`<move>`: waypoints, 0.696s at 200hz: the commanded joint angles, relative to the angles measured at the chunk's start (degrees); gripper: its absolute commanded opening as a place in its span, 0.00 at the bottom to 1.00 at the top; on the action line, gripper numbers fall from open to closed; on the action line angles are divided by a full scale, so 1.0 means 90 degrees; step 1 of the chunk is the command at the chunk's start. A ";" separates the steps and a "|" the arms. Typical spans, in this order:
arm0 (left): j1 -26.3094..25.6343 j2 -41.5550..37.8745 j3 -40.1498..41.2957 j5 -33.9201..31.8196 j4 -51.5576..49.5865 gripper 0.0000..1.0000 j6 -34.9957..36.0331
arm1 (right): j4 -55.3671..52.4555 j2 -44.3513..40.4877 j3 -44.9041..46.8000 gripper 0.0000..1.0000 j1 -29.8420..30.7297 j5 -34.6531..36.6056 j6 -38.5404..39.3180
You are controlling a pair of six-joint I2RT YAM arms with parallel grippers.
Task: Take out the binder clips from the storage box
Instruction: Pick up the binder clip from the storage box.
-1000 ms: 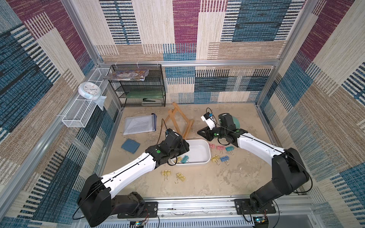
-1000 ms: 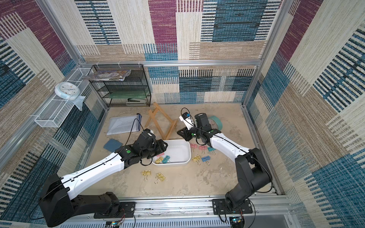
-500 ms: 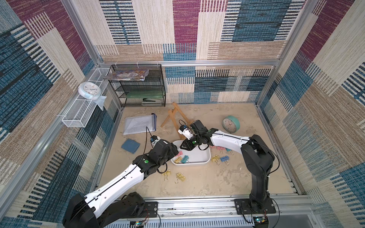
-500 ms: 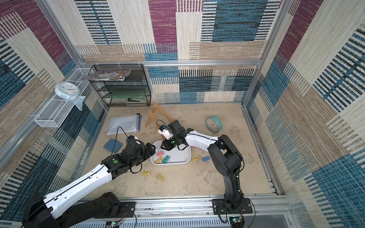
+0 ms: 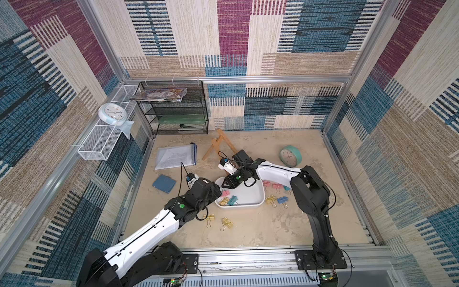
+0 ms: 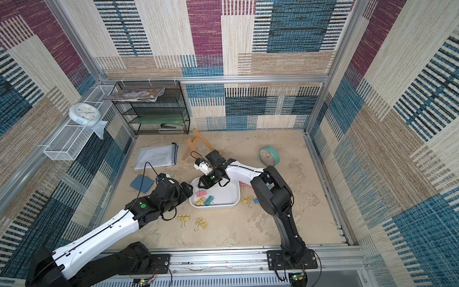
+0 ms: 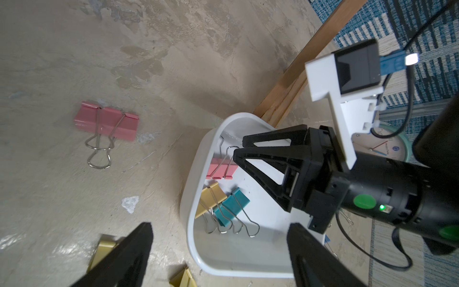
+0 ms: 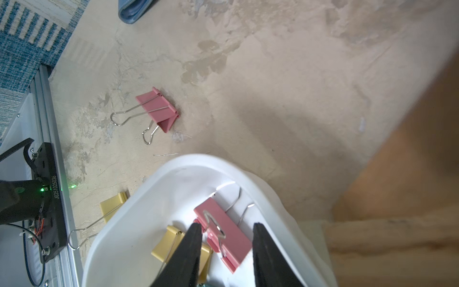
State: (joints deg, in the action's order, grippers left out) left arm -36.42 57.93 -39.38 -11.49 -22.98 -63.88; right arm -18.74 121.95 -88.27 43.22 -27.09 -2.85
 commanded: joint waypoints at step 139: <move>0.0043 0.0238 -0.0088 0.0251 0.0131 0.89 0.0032 | -0.0146 -0.0090 -0.0014 0.16 0.0072 0.0110 0.0404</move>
State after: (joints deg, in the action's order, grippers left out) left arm -36.14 59.72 -39.66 -9.76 -22.74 -63.88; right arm -20.99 122.28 -89.06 43.83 -27.07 0.16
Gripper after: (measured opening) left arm 0.891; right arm 0.172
